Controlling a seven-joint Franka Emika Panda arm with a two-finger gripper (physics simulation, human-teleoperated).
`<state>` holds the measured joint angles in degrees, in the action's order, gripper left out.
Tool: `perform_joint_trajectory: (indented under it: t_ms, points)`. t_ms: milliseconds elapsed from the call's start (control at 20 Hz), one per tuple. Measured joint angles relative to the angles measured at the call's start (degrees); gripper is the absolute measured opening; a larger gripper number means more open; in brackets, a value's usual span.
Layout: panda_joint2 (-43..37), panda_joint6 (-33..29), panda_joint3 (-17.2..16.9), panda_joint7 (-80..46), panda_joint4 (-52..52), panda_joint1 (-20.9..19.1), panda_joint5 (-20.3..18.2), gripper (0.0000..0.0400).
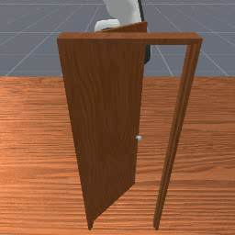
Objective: Close the door
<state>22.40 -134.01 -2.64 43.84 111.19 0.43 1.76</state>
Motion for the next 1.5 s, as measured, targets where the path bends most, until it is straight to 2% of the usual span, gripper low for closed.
perform_joint_trajectory:
  t_ms: [50,100,150,200,250,300,350,400,450,500,550,600,650,700,750,800,1500]
  points:
    - [2.0,1.8,0.5,-8.9,-3.5,2.8,1.1,0.0244]
    - [5.6,4.6,1.8,-17.9,-9.5,8.4,2.1,0.0148]
    - [11.4,9.3,3.2,-26.0,-19.6,14.8,2.9,0.009]
    - [11.8,9.2,4.8,-26.0,-19.9,18.0,2.9,0.0055]
    - [11.8,9.2,5.3,-26.0,-19.9,18.9,2.9,0.0033]
    - [14.2,13.5,5.8,-26.6,-24.6,19.4,2.2,0.0177]
    - [12.2,5.0,4.4,-30.4,-19.7,21.6,5.3,0.0265]
    - [13.4,5.2,4.3,-32.2,-21.6,23.0,5.9,0.0318]
    - [14.8,5.1,3.9,-34.5,-23.8,24.8,6.8,0.0351]
    - [17.0,8.0,4.6,-35.0,-28.0,25.7,6.1,0.037]
    - [22.4,16.0,6.5,-31.4,-38.3,26.2,4.9,0.0382]
    - [27.1,19.8,6.6,-32.6,-46.8,28.3,5.1,0.0389]
    - [27.7,20.2,6.5,-36.1,-47.4,29.5,4.6,0.0393]
    - [34.5,25.9,6.5,-37.0,-59.8,31.4,4.5,0.0396]
    - [35.5,24.4,5.7,-42.9,-60.1,32.1,3.7,0.0398]
    - [35.8,23.9,6.5,-37.6,-59.1,31.7,4.5,0.0398]
    - [36.0,23.9,6.5,-37.6,-59.0,31.7,4.5,0.04]
